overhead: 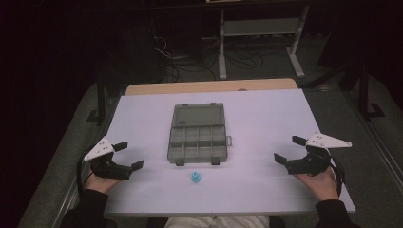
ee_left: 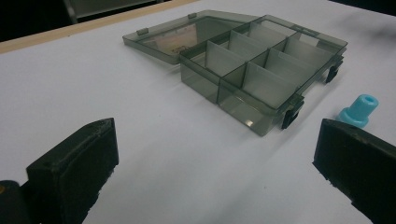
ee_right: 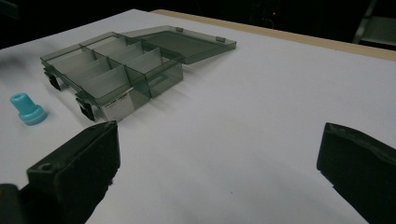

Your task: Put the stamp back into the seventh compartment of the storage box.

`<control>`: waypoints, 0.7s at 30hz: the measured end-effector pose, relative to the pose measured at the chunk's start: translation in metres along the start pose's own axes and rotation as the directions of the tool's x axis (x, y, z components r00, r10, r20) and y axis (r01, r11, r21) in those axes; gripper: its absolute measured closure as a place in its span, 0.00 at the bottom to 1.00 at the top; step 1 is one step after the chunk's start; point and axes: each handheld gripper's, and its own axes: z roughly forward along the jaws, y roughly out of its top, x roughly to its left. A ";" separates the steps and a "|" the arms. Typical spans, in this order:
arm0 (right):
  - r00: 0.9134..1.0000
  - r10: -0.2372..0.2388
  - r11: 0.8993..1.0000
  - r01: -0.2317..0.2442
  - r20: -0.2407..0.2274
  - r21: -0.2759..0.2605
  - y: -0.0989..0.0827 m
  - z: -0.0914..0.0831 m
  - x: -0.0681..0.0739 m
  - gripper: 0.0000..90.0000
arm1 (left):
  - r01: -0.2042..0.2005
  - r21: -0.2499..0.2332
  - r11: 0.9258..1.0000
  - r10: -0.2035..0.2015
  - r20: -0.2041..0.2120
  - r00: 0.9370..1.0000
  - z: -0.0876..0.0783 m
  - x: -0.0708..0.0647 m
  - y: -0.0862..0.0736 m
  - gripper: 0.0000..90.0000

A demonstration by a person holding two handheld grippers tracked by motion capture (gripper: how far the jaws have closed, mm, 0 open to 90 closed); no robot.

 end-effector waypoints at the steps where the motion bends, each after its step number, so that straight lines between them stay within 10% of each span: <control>1: 1.000 0.000 1.000 0.000 -0.001 0.000 0.000 0.000 0.000 0.00 | -0.003 0.001 1.000 0.003 0.001 1.000 0.000 0.000 0.001 0.00; 21: 1.000 0.006 1.000 -0.006 -0.004 0.003 -0.001 0.000 0.000 0.00 | -0.053 0.012 0.999 0.052 0.036 0.998 0.006 -0.006 0.022 0.00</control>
